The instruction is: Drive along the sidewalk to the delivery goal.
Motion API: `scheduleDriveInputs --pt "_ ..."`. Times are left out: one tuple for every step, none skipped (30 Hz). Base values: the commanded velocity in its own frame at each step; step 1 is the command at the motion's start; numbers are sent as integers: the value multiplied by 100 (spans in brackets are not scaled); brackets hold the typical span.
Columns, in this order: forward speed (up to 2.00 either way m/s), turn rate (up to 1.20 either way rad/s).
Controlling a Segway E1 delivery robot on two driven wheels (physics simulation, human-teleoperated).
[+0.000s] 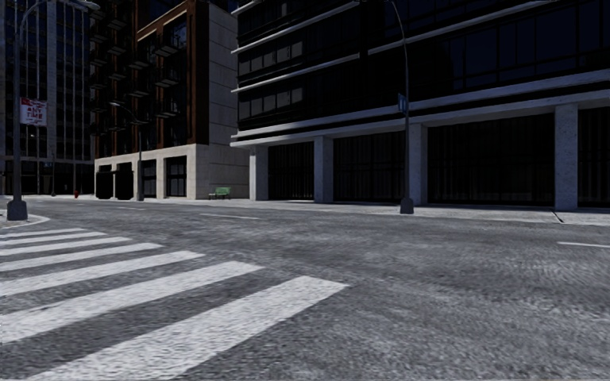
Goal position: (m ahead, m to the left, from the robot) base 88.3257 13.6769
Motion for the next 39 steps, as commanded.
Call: scheduleDriveInputs --pt "167 65" --pt "157 65" --pt "155 65" --pt "154 65" --pt "152 67" --pt "152 68" --pt "152 68" --pt "152 68" --pt "151 68" --pt "151 68" --pt "151 68" --pt "150 68" --pt "150 68" --pt "150 68" --pt "150 68" --pt "150 68" --pt "149 68" --pt "149 68" --pt "149 68" --pt "149 68" --pt "149 68" --pt "149 68" --pt "149 68" --pt "149 68" --pt "149 68" --pt "149 68" --pt "149 68" --pt "149 68" --pt "149 67" --pt "149 66" --pt "149 66" --pt "149 66" --pt "149 66" --pt "149 66" --pt "149 61" --pt "149 41" --pt "149 0" --pt "149 0" --pt "149 0"
